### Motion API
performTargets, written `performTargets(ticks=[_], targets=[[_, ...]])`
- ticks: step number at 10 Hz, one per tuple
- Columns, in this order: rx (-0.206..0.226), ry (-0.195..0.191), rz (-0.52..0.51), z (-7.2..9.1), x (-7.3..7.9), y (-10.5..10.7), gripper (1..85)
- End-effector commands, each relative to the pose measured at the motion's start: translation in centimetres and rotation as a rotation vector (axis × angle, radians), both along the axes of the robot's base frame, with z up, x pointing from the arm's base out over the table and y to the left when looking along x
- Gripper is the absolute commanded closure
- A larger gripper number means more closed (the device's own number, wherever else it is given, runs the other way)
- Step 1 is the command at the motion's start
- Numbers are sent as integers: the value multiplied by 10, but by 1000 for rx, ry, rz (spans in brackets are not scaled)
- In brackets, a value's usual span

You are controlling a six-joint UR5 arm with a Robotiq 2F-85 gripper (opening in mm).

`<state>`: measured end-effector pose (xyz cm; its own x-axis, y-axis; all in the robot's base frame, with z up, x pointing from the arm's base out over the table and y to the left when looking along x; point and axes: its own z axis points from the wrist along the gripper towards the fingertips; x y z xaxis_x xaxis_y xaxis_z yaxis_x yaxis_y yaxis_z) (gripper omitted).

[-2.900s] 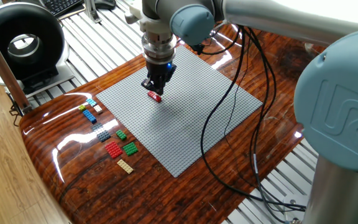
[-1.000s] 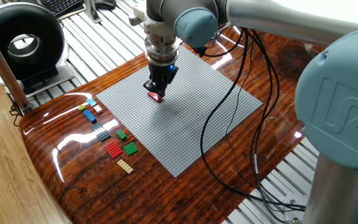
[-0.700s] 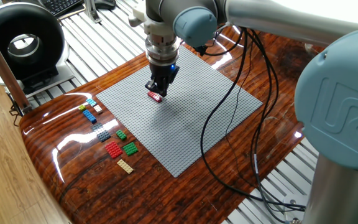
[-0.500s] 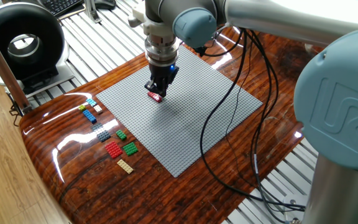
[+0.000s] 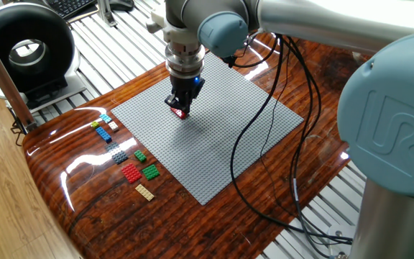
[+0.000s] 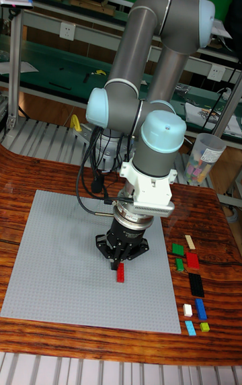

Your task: Build with small Lego blocks

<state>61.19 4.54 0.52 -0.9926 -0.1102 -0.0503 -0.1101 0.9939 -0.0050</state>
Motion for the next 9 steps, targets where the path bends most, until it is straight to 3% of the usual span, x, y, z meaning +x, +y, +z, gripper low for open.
performTargets(ticks=[1,4,9], targets=[[10,-2,-3,2,1,1,843],[19,-2,20,5,-3,-5,843],[30,14,-8,20,-12,7,843]])
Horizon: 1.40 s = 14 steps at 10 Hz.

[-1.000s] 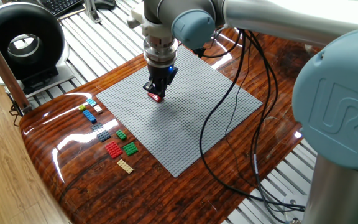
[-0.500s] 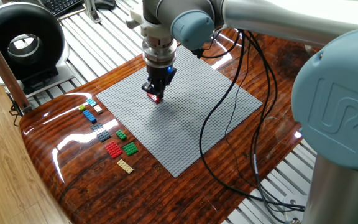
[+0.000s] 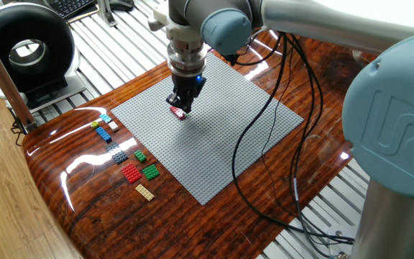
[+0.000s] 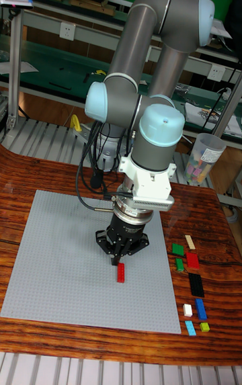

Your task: Build with small Lego blocks

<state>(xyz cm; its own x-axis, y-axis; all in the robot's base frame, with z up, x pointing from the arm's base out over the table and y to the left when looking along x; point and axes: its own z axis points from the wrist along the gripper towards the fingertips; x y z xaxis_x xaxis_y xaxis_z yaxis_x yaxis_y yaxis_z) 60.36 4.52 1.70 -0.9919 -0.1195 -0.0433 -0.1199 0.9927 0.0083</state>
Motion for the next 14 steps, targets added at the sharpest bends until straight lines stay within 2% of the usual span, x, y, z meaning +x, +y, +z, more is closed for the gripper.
performTargets(ticks=[1,6,8,9,10,11,14], targets=[[21,7,-22,10,-4,9,843],[28,8,-50,10,-4,11,843],[6,10,-45,10,-5,5,843],[-28,6,-27,10,-4,-3,843],[-38,-2,10,10,-1,-5,843],[-44,0,42,10,-2,-7,843],[-39,-8,31,10,0,-5,843]])
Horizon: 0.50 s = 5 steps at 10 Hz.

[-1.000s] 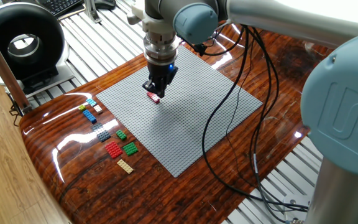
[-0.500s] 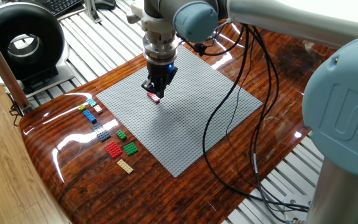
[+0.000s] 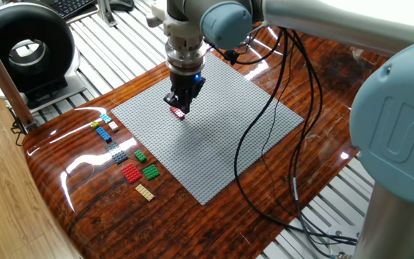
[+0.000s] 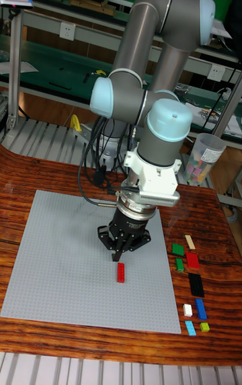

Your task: Build with small Lego blocks

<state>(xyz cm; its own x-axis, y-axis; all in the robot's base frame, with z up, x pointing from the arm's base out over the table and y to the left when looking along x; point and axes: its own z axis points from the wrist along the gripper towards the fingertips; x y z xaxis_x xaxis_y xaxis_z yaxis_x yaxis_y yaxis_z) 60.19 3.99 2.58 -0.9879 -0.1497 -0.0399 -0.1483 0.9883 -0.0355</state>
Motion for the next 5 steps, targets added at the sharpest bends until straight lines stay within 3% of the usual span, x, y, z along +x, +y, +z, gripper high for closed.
performTargets(ticks=[1,5], targets=[[30,-6,-8,0,5,12,843],[47,-9,-42,0,18,47,843]])
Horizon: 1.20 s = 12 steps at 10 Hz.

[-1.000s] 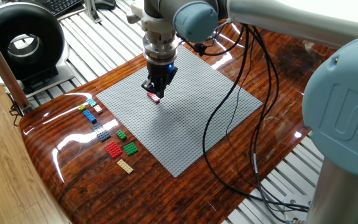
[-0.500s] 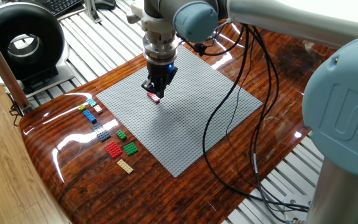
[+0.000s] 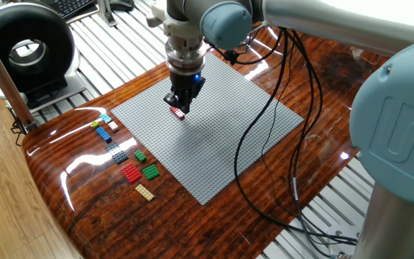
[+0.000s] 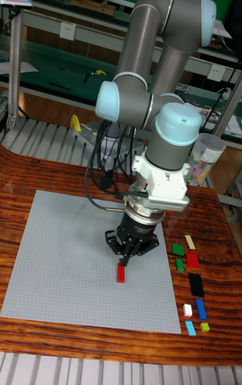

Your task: Build with small Lego blocks

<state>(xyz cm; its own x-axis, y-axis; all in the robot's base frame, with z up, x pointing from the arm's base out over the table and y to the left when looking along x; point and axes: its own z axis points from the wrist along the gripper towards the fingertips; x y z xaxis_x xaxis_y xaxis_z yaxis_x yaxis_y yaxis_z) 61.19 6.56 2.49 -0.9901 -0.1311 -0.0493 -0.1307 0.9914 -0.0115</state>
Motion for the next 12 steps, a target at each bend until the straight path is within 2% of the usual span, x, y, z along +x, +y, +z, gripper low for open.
performTargets(ticks=[1,2,4,6,7,9,10,12], targets=[[4,2,-30,4,9,20,843],[-32,7,-14,4,8,11,843],[-33,6,48,4,8,11,843],[-51,3,52,4,9,7,843],[-42,4,43,4,9,9,843],[19,13,-10,1,9,24,843],[36,14,-23,-2,11,29,843],[47,9,-21,-3,11,29,843]])
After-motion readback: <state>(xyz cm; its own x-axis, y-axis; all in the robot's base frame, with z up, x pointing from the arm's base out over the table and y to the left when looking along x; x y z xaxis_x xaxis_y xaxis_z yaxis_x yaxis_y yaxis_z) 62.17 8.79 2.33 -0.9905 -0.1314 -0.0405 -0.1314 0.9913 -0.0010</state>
